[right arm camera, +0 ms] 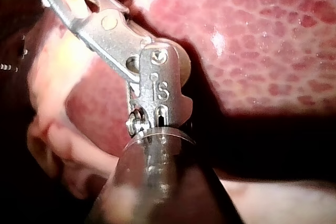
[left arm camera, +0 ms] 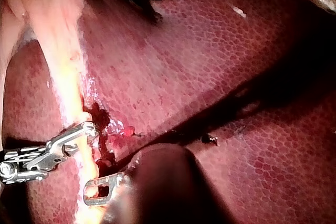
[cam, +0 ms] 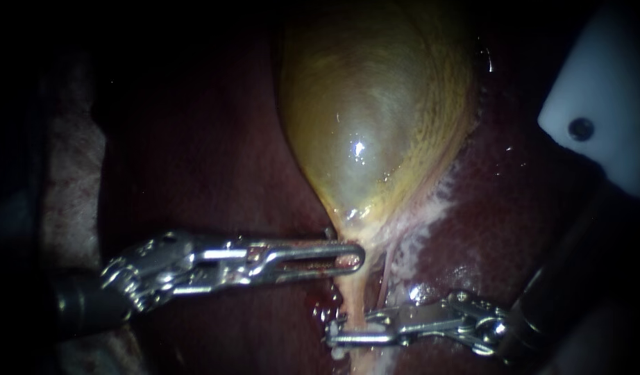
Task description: Going back second clip left tube
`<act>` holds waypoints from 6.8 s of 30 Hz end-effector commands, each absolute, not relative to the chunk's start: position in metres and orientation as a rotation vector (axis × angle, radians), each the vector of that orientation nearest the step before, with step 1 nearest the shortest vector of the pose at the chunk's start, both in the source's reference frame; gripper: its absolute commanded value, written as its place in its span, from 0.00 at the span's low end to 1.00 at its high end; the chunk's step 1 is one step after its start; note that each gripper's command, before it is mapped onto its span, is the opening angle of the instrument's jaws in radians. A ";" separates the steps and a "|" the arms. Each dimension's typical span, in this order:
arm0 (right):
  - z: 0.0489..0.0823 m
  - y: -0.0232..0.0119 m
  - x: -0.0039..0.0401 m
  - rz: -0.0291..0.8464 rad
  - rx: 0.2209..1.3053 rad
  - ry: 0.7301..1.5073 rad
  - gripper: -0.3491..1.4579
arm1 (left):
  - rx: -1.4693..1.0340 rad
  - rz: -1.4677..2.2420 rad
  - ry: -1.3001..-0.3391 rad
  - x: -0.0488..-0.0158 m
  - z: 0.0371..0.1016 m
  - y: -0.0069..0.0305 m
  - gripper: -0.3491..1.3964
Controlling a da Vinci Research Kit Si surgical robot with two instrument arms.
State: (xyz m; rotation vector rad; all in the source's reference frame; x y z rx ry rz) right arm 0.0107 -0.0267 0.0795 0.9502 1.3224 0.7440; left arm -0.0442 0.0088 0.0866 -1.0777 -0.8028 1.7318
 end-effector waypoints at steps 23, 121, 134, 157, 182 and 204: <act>0.0794 -0.0268 0.0110 0.743 0.952 1.323 0.08 | -1.079 1.733 -0.804 -0.0441 0.0865 0.0088 0.00; 0.0735 -0.0208 0.0007 0.301 0.584 1.348 0.44 | -1.079 1.734 -0.802 -0.0438 0.0866 0.0088 0.00; 0.0713 -0.0189 -0.0032 0.266 0.490 1.404 0.44 | -1.079 1.734 -0.802 -0.0438 0.0867 0.0088 0.00; 0.0712 -0.0188 -0.0032 0.264 0.486 1.409 0.44 | -1.090 1.742 -0.760 -0.0464 0.0921 0.0085 0.00; 0.0712 -0.0189 -0.0032 0.264 0.485 1.409 0.44 | -1.094 1.743 -0.757 -0.0484 0.0938 0.0086 0.00; 0.0713 -0.0189 -0.0031 0.265 0.485 1.409 0.44 | -1.105 1.749 -0.764 -0.0490 0.0951 0.0076 0.00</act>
